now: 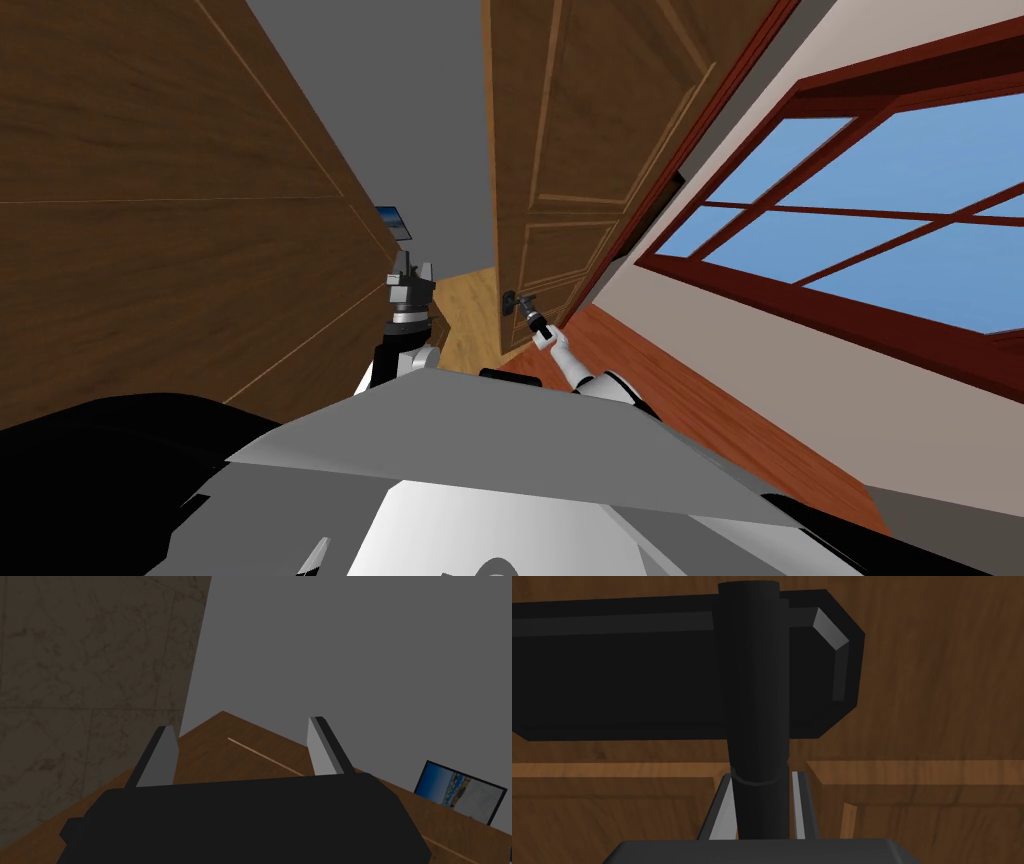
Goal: Push the door open
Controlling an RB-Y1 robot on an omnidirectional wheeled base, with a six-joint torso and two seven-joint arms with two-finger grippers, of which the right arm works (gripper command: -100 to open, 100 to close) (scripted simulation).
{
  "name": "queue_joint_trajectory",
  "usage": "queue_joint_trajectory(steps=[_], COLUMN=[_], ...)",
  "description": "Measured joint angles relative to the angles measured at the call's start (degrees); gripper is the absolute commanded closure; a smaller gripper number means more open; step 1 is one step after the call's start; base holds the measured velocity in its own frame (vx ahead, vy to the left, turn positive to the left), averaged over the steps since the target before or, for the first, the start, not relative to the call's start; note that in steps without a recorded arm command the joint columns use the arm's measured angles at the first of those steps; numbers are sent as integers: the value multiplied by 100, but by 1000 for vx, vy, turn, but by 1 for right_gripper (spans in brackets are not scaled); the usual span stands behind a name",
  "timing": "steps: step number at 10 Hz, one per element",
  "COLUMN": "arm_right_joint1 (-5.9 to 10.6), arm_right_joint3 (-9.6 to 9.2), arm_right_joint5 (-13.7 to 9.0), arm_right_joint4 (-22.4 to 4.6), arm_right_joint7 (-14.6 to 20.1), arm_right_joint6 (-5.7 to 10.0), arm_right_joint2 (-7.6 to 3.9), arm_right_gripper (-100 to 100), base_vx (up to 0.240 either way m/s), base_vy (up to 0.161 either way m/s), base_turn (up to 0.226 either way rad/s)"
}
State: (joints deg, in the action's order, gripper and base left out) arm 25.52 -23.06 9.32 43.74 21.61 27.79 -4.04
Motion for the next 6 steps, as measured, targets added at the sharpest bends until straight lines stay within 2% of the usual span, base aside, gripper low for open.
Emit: queue_joint_trajectory(steps=[1, 3, 5, 6], arm_right_joint1=[-64, -14, -70, -144], arm_right_joint3=[-18, 135, 210, 281], arm_right_joint5=[6, -26, -45, -54], arm_right_joint4=[165, -10, 33, 143], arm_right_joint7=[9, -102, -136, -201], arm_right_joint6=[-61, -43, -74, -170], arm_right_joint2=[-34, 15, -34, -31], arm_right_gripper=[100, 100, 100, 100], base_vx=[84, 75, 125, 127], base_vy=[73, 137, 142, 163], base_turn=[-23, -67, -60, -71])
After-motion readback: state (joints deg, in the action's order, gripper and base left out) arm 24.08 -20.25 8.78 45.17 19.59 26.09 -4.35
